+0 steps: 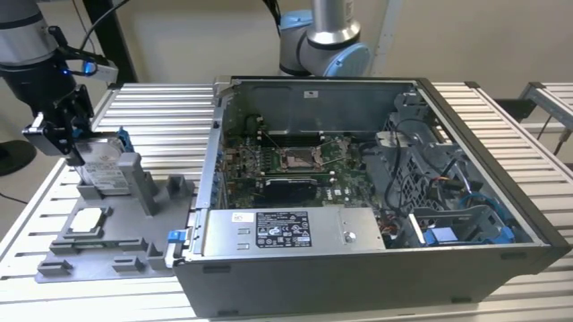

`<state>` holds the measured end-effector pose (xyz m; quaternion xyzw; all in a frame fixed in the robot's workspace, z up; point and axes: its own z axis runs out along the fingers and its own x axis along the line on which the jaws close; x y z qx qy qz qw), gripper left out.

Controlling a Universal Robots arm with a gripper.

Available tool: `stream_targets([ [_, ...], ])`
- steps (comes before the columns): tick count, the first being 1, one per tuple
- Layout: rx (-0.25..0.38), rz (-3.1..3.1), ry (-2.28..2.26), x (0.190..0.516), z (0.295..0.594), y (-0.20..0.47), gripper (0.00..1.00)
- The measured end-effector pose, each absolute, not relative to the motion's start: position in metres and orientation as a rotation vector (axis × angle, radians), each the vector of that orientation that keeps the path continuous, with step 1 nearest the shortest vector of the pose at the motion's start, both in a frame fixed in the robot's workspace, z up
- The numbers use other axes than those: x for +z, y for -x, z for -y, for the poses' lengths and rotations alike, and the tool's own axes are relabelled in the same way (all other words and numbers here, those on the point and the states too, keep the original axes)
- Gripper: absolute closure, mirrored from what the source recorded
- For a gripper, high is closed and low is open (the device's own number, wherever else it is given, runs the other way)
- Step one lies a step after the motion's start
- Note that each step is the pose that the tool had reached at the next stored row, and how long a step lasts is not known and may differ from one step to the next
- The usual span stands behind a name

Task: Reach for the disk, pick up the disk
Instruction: 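Pick up the disk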

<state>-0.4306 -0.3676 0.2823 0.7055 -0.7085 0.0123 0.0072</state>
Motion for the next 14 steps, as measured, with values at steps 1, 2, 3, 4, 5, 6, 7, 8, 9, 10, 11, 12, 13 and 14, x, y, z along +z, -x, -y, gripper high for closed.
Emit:
stream_targets([
  [1, 0.036, 2.215, -2.205, 0.281, 0.367, 0.431, 0.00],
  [2, 0.034, 2.214, -2.204, 0.280, 0.367, 0.430, 0.00],
  [3, 0.032, 2.213, -2.204, 0.278, 0.367, 0.430, 0.00],
  [4, 0.032, 2.213, -2.204, 0.276, 0.366, 0.430, 0.00],
  [5, 0.032, 2.213, -2.204, 0.274, 0.366, 0.430, 0.00],
  [6, 0.032, 2.213, -2.204, 0.273, 0.366, 0.430, 0.00],
  [7, 0.032, 2.213, -2.204, 0.272, 0.366, 0.430, 0.00],
  [8, 0.032, 2.213, -2.204, 0.271, 0.366, 0.430, 0.00],
  [9, 0.032, 2.213, -2.204, 0.270, 0.366, 0.430, 0.00],
  [10, 0.032, 2.213, -2.203, 0.269, 0.366, 0.430, 0.00],
  [11, 0.032, 2.214, -2.202, 0.269, 0.366, 0.430, 0.00],
  [12, 0.032, 2.214, -2.202, 0.269, 0.366, 0.430, 0.00],
  [13, 0.032, 2.215, -2.202, 0.269, 0.366, 0.430, 0.00],
  [14, 0.032, 2.215, -2.202, 0.269, 0.366, 0.430, 0.00],
])
